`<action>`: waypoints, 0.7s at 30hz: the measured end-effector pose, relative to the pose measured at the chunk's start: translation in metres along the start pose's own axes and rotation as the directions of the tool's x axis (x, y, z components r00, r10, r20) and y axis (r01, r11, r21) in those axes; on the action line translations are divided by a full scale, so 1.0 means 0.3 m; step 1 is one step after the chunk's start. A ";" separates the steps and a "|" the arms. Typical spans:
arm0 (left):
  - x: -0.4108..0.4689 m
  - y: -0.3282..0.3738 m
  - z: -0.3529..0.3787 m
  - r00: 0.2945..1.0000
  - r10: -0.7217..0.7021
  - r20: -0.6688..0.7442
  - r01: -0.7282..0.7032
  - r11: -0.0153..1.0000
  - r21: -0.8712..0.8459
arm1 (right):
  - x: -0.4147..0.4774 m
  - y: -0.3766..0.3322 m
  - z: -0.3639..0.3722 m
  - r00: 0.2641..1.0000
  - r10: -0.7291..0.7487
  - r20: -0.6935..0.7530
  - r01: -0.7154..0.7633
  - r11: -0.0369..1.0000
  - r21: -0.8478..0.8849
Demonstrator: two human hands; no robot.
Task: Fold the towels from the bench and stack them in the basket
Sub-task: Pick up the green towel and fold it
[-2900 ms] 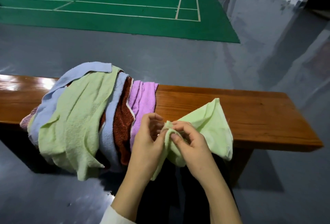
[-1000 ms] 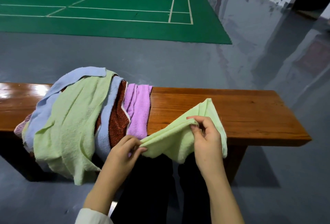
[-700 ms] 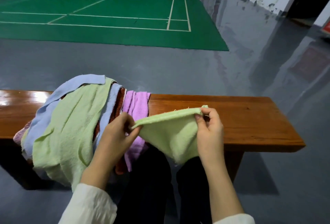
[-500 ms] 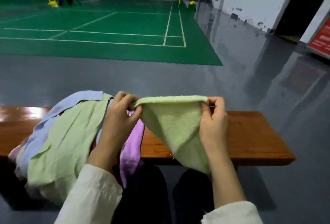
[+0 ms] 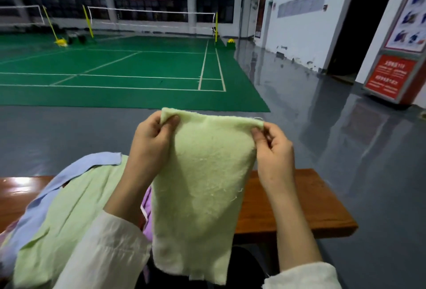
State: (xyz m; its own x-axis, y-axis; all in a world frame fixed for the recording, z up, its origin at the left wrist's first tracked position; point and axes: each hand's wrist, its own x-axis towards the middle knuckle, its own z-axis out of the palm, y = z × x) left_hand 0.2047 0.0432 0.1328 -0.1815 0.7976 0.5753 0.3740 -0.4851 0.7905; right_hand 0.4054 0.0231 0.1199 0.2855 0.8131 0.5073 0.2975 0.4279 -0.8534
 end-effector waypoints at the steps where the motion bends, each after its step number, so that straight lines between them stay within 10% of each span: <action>1: 0.011 -0.019 -0.002 0.999 -0.032 0.005 0.032 0.999 -0.006 | 0.012 0.009 0.019 1.000 0.020 -0.004 -0.020 1.000 -0.009; 6: 0.076 -0.076 0.008 0.988 -0.154 -0.014 0.151 0.980 -0.128 | 0.101 0.052 0.126 0.989 0.145 -0.035 -0.144 0.989 0.033; 12: 0.145 0.066 -0.021 0.996 0.040 -0.084 -0.061 0.964 -0.258 | 0.168 -0.063 0.111 0.986 0.038 -0.164 -0.013 0.988 0.151; 21: -0.281 -0.280 0.055 0.988 -0.156 -0.012 0.156 0.987 -0.042 | -0.187 0.270 0.114 0.961 0.257 -0.101 -0.246 0.963 0.110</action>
State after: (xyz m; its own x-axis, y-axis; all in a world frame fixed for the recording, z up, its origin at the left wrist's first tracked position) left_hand 0.2035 0.0226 0.0145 -0.2482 0.8593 0.4472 0.3027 -0.3697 0.8785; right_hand 0.3822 0.0258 0.0181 0.4429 0.8516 0.2804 0.1161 0.2556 -0.9598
